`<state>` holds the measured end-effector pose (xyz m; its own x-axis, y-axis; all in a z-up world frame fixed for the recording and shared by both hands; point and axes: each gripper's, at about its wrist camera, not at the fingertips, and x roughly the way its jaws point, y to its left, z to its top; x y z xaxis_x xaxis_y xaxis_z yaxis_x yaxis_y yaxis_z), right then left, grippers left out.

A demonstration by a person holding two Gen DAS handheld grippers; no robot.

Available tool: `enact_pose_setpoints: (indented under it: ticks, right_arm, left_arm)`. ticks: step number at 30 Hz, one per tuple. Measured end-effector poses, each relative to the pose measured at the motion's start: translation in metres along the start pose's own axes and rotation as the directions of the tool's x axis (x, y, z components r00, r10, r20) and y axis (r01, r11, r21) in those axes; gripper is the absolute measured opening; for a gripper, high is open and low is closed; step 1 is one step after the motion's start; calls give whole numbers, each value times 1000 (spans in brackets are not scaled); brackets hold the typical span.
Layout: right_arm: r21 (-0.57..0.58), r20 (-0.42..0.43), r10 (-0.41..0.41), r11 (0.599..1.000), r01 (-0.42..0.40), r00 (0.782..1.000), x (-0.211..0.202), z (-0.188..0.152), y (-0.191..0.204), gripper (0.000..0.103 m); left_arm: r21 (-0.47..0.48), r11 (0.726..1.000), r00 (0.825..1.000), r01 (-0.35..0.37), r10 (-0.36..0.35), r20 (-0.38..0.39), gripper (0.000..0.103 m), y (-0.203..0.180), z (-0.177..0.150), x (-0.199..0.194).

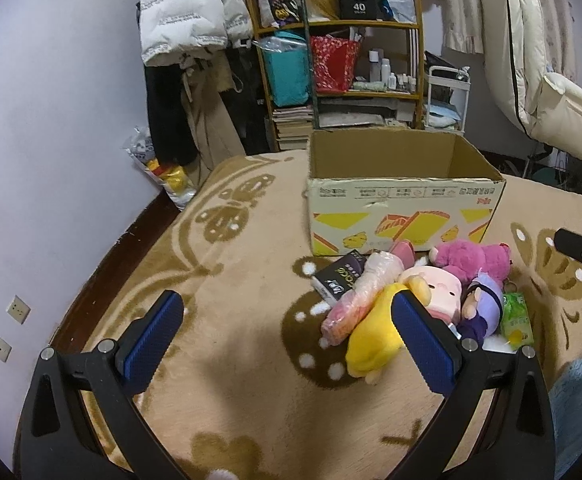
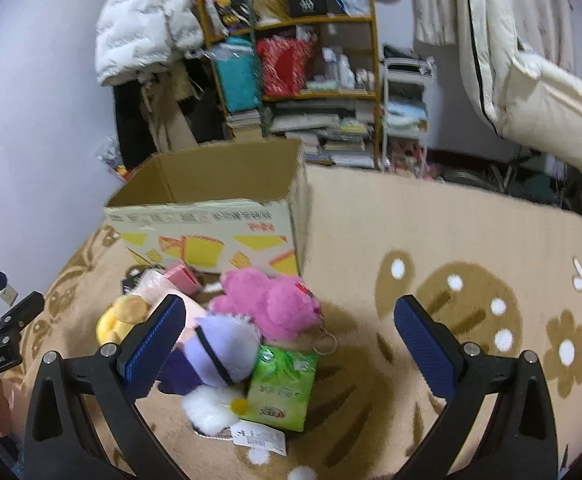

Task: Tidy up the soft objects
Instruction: 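Move both tools down toward the pile of soft items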

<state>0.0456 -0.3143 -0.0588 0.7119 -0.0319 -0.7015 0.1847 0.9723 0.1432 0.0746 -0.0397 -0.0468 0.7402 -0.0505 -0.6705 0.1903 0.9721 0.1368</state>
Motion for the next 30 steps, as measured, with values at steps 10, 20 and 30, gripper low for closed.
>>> enact_pose_setpoints:
  ticks: [10,20,30]
  right_arm:
    - [99,-176,2,995,16,984,39,-11,-21,103]
    - [75,-317,-20,996,46,948,68,-25,-18,103]
    - [54,-441,26,999,-2,897,98,-39,-10,95]
  left_arm:
    - [36,998,998,58,-58,-23,103,-30,7,20]
    - [70,994,994,86,-81,-77,103,-49,-2,44]
    - [90,993,994,71,-63,-90,103,-55,-12,56]
